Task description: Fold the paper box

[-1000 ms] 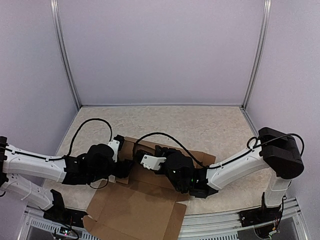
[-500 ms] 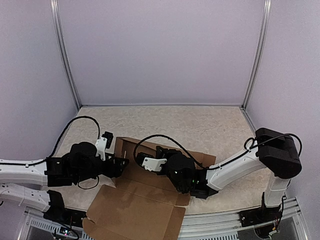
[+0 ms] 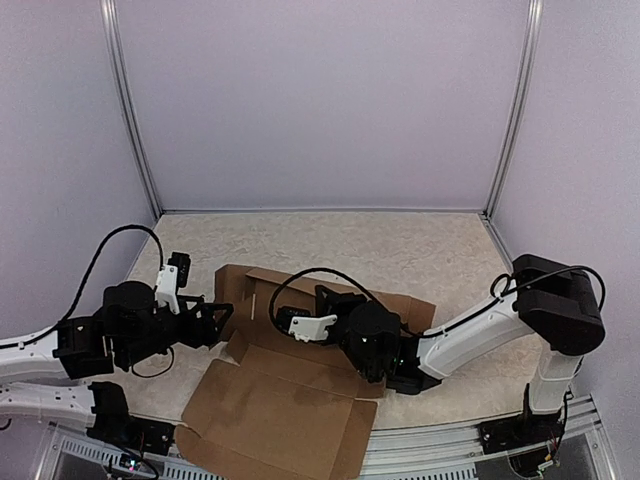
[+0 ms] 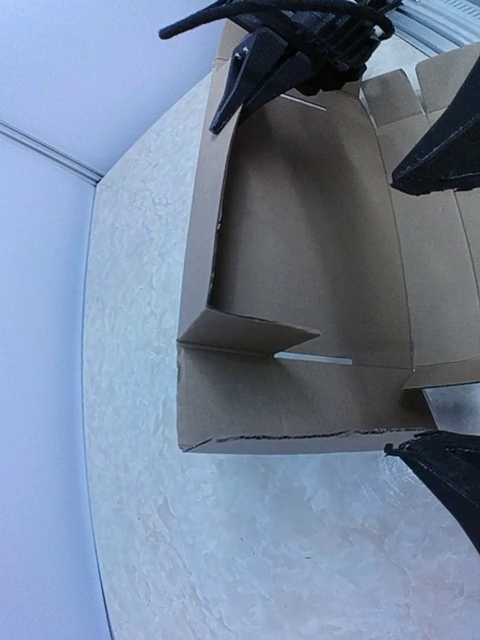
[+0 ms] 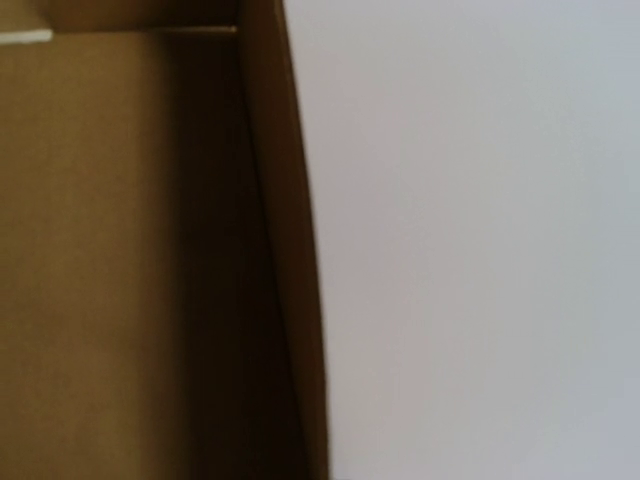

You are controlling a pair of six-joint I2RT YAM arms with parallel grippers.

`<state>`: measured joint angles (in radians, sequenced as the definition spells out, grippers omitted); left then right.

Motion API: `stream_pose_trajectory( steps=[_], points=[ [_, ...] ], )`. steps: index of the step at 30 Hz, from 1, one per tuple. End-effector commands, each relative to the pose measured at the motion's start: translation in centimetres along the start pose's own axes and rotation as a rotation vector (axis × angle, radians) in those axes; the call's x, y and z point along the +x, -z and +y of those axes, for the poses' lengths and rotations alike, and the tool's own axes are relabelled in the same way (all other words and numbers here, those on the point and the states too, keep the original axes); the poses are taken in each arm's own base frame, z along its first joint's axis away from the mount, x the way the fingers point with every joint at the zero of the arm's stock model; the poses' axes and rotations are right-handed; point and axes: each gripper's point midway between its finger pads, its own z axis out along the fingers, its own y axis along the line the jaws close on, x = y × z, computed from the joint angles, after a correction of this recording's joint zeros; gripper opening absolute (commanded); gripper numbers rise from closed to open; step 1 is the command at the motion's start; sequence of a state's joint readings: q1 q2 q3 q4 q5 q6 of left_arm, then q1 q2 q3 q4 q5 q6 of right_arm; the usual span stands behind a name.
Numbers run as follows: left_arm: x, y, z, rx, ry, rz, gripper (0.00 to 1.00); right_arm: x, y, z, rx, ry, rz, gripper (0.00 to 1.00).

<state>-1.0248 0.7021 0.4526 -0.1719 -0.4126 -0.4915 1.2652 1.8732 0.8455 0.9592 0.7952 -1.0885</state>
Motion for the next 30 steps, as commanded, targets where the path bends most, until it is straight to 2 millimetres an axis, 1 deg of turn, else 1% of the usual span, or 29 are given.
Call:
stream_pose_trajectory(
  steps=[1,3,6,10,13,14,16,18,20,21,22,23,25,27,29,30],
  points=[
    [-1.2,1.3,1.0,-0.044,0.000,-0.043,0.79,-0.1,-0.4,-2.4,0.046,0.062,-0.059,0.00],
    [-1.9,1.8,1.3,-0.053,0.006,-0.072,0.79,0.0,-0.6,-3.0,0.051,0.093,-0.080,0.00],
    [-2.4,2.2,1.8,-0.066,0.009,-0.107,0.80,0.0,-0.8,-3.6,0.060,0.146,-0.127,0.00],
    [-2.9,2.3,2.5,-0.110,0.006,-0.140,0.81,0.3,-1.4,-3.6,0.057,0.193,-0.150,0.00],
    [-3.5,2.6,3.7,-0.185,-0.007,-0.158,0.82,0.3,-1.4,-3.6,0.058,0.205,-0.161,0.00],
    [-3.6,2.6,4.3,-0.227,-0.008,-0.156,0.81,0.3,-1.4,-3.6,0.056,0.206,-0.164,0.00],
    [-3.7,2.4,5.6,-0.299,-0.002,-0.136,0.78,0.6,-1.3,-3.4,0.050,0.209,-0.155,0.00],
    [-3.5,1.9,6.7,-0.345,0.018,-0.116,0.72,0.8,-0.9,-3.5,0.049,0.201,-0.152,0.00],
    [-3.3,0.8,7.4,-0.328,0.067,-0.091,0.64,0.9,-0.5,-3.5,0.042,0.188,-0.152,0.00],
    [-3.2,0.4,8.5,-0.345,0.100,-0.081,0.58,0.8,-0.4,-3.5,0.036,0.181,-0.154,0.00],
    [-3.0,-0.4,9.0,-0.319,0.143,-0.060,0.50,0.8,-0.2,-3.5,0.032,0.176,-0.154,0.00],
    [-3.2,-0.9,9.5,-0.306,0.180,-0.059,0.44,0.8,-0.2,-3.5,0.030,0.178,-0.152,0.00],
    [-3.5,-1.9,10.1,-0.268,0.229,-0.071,0.38,0.8,0.1,-3.5,0.030,0.179,-0.149,0.00],
    [-4.1,-2.8,10.0,-0.222,0.254,-0.081,0.34,0.8,0.3,-3.5,0.028,0.176,-0.151,0.00],
    [-3.7,-4.4,9.8,-0.184,0.271,-0.033,0.25,1.0,0.3,-3.5,0.024,0.170,-0.145,0.00],
    [-4.2,-5.0,9.3,-0.149,0.276,-0.040,0.21,1.0,0.4,-3.5,0.025,0.168,-0.146,0.00]
  ],
)
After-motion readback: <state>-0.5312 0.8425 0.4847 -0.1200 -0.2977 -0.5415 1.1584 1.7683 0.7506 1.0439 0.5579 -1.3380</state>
